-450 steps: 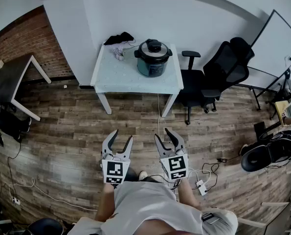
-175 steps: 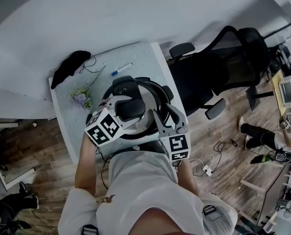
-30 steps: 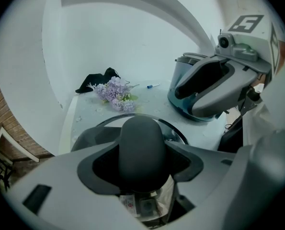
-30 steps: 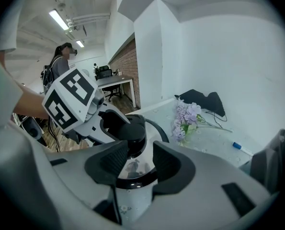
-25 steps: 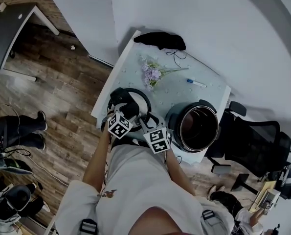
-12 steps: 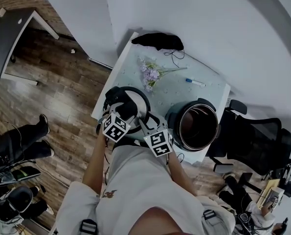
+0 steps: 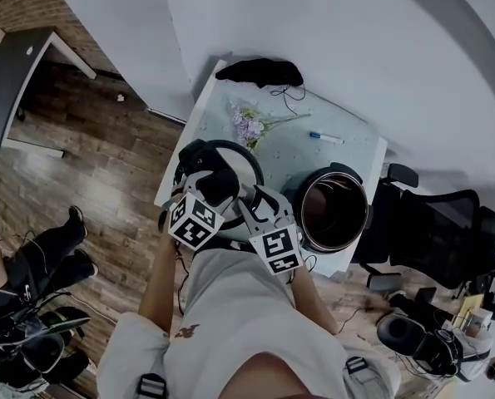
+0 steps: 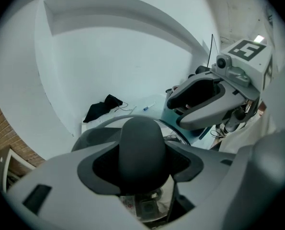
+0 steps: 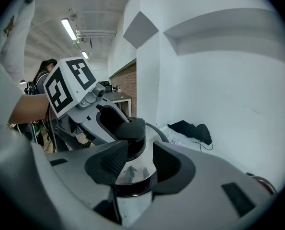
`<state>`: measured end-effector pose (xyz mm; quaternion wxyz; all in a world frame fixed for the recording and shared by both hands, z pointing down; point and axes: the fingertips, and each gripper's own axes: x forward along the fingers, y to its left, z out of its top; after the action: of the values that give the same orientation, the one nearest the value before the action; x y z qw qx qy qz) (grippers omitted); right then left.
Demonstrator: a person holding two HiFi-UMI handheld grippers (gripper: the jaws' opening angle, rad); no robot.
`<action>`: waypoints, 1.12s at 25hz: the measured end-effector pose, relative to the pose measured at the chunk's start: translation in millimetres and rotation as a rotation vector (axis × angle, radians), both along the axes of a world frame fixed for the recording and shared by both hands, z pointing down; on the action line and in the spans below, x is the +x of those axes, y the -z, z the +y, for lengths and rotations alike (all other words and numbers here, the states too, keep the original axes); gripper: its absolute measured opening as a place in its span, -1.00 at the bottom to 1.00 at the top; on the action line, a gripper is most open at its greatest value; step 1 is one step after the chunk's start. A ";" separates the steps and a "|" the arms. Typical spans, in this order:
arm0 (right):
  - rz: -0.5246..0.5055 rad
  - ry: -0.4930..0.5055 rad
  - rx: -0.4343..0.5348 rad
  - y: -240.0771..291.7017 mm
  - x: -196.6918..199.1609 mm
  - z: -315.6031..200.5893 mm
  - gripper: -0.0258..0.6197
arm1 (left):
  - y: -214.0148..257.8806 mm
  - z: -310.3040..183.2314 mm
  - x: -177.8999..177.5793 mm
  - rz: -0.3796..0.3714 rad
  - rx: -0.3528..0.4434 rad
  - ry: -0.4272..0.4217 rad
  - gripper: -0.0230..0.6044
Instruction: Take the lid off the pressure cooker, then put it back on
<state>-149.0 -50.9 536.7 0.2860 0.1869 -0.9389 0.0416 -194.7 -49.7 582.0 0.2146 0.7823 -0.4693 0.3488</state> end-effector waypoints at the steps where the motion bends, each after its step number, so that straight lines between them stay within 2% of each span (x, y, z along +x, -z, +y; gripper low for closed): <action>1: -0.005 -0.008 0.007 5.5 1.6 -1.3 -0.41 | 5.3 -2.1 1.3 -0.003 0.003 -0.008 -0.05; 11: -0.043 -0.146 0.075 47.0 40.2 -11.5 -0.40 | 56.8 -23.3 26.3 -0.003 0.033 -0.115 -0.05; 21: -0.059 -0.315 0.111 71.1 101.1 -18.4 -0.41 | 94.2 -43.0 78.1 -0.003 0.081 -0.277 -0.05; 28: -0.058 -0.461 0.126 78.2 141.6 -20.3 -0.41 | 104.0 -51.9 119.9 -0.009 0.099 -0.423 -0.05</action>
<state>-7.4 -71.2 458.5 0.2297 0.4128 -0.8798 0.0523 -74.8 -101.6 478.0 0.0957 0.8714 -0.3123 0.3660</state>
